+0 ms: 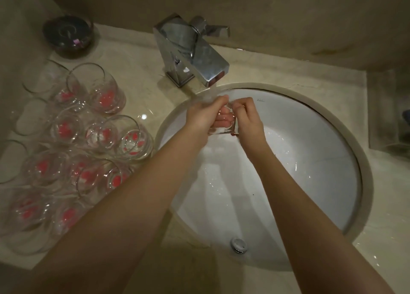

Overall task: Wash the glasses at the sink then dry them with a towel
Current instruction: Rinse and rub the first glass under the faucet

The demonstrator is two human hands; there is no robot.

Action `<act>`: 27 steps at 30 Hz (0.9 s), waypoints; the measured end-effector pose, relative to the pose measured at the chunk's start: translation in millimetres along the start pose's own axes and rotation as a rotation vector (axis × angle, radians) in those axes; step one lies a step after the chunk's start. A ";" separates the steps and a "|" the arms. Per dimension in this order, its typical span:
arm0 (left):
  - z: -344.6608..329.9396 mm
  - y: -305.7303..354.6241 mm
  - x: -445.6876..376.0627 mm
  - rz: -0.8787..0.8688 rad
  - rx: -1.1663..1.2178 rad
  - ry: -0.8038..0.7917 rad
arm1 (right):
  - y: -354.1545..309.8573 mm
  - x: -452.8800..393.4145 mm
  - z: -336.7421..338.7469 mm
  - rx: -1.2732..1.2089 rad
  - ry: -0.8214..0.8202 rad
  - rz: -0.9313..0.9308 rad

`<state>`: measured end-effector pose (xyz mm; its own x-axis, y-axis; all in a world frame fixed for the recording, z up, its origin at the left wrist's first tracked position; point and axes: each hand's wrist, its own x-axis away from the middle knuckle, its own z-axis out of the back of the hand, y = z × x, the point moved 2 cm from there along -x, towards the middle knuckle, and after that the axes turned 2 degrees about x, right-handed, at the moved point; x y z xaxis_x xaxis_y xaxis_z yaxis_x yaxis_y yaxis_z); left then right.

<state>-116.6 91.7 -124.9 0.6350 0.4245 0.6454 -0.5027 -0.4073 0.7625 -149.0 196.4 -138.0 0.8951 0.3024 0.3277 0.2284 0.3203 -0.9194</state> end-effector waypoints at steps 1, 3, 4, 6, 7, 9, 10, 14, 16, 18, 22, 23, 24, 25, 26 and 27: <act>-0.8 -0.6 -0.2 -0.029 0.028 -0.010 | -0.2 0.3 0.5 0.014 0.021 0.006; 0.2 -4.5 -0.1 -0.120 0.038 -0.012 | -1.2 -2.8 0.6 0.011 0.043 -0.035; 1.8 -6.3 0.8 -0.168 0.029 -0.001 | -0.8 -5.3 0.4 -0.031 0.051 -0.100; 4.6 -8.3 1.9 -0.258 0.022 0.043 | 0.3 -8.7 -1.4 -0.252 0.069 -0.306; 4.8 -8.4 2.8 -0.291 0.026 0.063 | 0.8 -7.7 -3.8 -0.407 0.054 -0.409; 1.9 -8.1 5.0 -0.312 0.076 0.074 | -0.1 -3.5 -10.0 -0.657 -0.011 -0.537; -0.1 -8.2 5.6 -0.304 0.132 0.072 | -1.0 -0.2 -13.5 -0.725 -0.043 -0.573; -1.3 -6.9 2.6 -0.313 0.176 0.123 | 0.3 6.2 -19.2 -0.367 0.130 -0.506; -1.5 -7.4 0.4 -0.303 0.160 0.106 | -6.3 6.7 -18.0 -0.213 0.337 -0.258; -1.6 -8.6 -2.4 -0.270 0.156 0.094 | -12.9 8.9 -24.0 -0.093 0.346 -0.082; -1.5 -7.4 -2.0 -0.269 0.136 0.083 | -13.6 2.3 -30.0 0.070 0.268 -0.089; -1.3 -9.3 -3.3 -0.264 0.147 0.095 | -14.4 -0.1 -29.4 0.029 0.248 -0.149; -1.5 -10.5 -4.8 -0.238 0.170 0.111 | -12.1 -4.3 -30.1 -0.055 0.212 -0.234; -2.2 -11.2 -4.5 -0.202 0.200 0.122 | -11.4 -7.5 -32.1 -0.141 0.178 -0.325; -2.7 -11.1 -3.6 -0.152 0.228 0.130 | -11.8 -8.5 -34.0 -0.197 0.158 -0.391; -3.7 -10.9 -2.8 -0.103 0.257 0.135 | -10.5 -9.9 -35.8 -0.241 0.152 -0.432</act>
<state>-115.0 98.0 -134.9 0.5826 0.5710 0.5783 -0.2639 -0.5401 0.7992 -146.5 157.9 -139.4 0.7408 0.0490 0.6699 0.6554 0.1657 -0.7369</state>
